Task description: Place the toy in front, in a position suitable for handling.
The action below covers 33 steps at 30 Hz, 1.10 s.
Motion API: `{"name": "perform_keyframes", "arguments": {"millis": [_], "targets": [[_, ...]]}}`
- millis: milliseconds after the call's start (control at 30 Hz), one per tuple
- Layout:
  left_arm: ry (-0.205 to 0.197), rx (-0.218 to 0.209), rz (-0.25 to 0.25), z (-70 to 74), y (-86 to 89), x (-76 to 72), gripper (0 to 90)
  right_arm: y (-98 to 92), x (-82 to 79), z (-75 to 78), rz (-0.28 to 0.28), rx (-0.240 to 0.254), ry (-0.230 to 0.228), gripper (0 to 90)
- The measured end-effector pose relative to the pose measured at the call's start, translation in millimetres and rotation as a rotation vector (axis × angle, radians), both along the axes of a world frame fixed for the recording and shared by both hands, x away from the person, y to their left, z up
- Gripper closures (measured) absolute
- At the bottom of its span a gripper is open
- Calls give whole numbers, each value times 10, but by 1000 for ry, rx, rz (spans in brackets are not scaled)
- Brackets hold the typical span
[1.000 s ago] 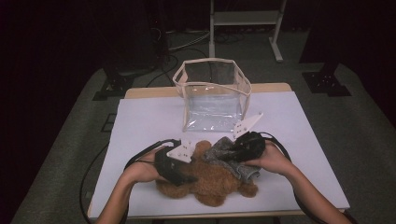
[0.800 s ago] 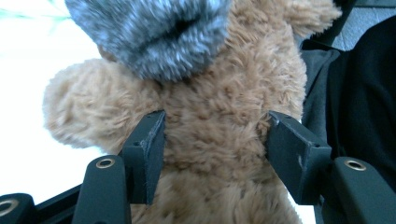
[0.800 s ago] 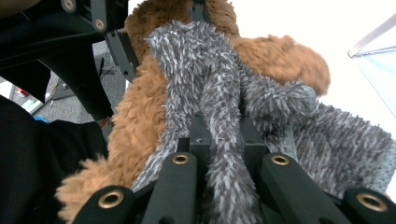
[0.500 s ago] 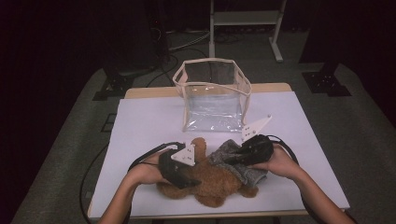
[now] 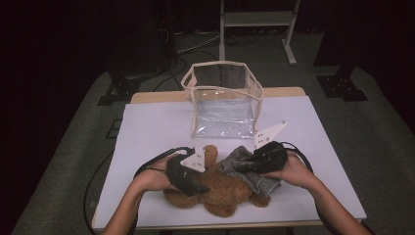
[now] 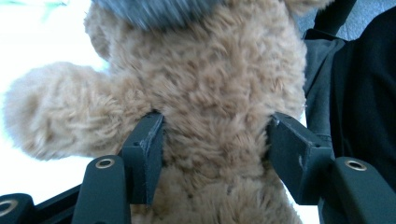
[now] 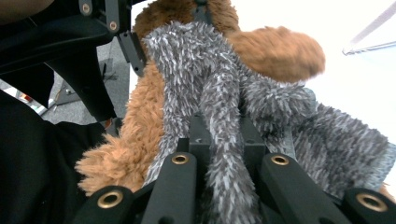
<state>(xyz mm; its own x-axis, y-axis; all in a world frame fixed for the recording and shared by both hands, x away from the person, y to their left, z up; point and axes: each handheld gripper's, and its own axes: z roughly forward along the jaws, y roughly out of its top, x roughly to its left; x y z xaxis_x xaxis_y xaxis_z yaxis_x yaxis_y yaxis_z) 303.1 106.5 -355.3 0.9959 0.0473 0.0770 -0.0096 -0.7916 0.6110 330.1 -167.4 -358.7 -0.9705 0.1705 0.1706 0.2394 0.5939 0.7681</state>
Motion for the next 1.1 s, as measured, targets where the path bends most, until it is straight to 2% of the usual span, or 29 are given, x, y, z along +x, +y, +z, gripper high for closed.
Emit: {"name": "perform_keyframes", "arguments": {"millis": [100,167,233,300,467,567,767,900,933,1033,1100], "targets": [[9,-48,-5,49,-33,16,390,1,-17,-18,2,4,10,799],[18,-41,-20,25,-84,13,390,-13,-24,-22,0,10,15,799],[23,-16,-27,-34,-122,0,389,-32,-28,-20,-4,10,8,798],[32,-17,-25,-64,-120,-10,388,-72,-30,-10,-14,16,3,798],[27,0,-30,-72,-101,-26,386,-198,-8,-31,-56,25,7,798],[20,6,-32,-52,-115,-21,382,-223,-23,-79,-58,32,17,798],[4,-48,-15,51,-178,2,366,-224,-107,-156,-49,46,30,798],[22,-6,-35,-30,-245,-18,381,-251,-108,-109,-52,37,8,798],[36,-13,-34,-45,-238,-25,384,-261,-96,-89,-60,38,5,798],[38,-9,-45,-57,-229,-49,384,-288,-40,-46,-93,44,-5,798],[32,-3,-48,-58,-233,-69,376,-283,-31,-46,-90,54,4,798]]}}
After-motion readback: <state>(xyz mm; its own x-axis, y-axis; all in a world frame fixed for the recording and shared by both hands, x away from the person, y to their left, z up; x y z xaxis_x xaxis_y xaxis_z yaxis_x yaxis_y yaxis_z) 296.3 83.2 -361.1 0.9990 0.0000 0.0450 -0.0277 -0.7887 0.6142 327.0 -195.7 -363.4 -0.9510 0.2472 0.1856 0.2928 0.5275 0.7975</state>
